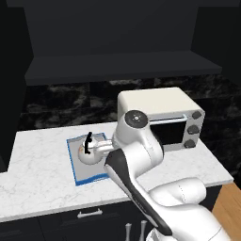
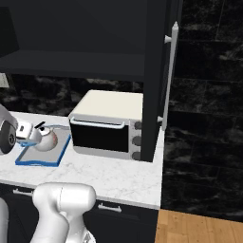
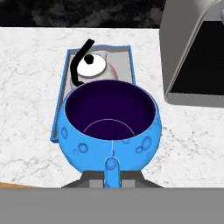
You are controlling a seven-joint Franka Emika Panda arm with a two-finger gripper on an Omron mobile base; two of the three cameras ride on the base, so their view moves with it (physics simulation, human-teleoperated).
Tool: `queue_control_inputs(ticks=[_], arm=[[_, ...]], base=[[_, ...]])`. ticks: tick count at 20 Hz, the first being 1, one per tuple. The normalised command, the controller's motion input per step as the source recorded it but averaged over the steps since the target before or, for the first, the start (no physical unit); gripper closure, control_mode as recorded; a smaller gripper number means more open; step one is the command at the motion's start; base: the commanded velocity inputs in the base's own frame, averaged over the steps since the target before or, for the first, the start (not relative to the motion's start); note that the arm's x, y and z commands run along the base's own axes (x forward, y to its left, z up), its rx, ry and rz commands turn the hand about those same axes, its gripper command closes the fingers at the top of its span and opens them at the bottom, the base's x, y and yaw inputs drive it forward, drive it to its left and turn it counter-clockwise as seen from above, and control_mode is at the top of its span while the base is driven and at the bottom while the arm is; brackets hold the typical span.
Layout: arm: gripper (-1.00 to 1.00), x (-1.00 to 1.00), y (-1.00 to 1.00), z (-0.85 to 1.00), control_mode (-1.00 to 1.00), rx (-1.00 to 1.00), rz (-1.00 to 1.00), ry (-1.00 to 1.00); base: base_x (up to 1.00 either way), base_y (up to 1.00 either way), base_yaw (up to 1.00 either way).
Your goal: Pick the kettle from the counter and place it on the tray. Then pick the mug from the cabinet and place it on the tray. Then close the cabinet doors.
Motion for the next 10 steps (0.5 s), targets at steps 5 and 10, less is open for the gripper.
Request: queue_control_inputs(ticks=[5,10], arm=[[1.0,0.34,0.0,-0.56,-1.0,-0.07,0.0,0.0],[1.0,0.29,0.0,-0.48,-1.0,-0.02,0.0,0.02]], base=[[0.0,0.0,0.0],[0.0,0.0,0.0]])
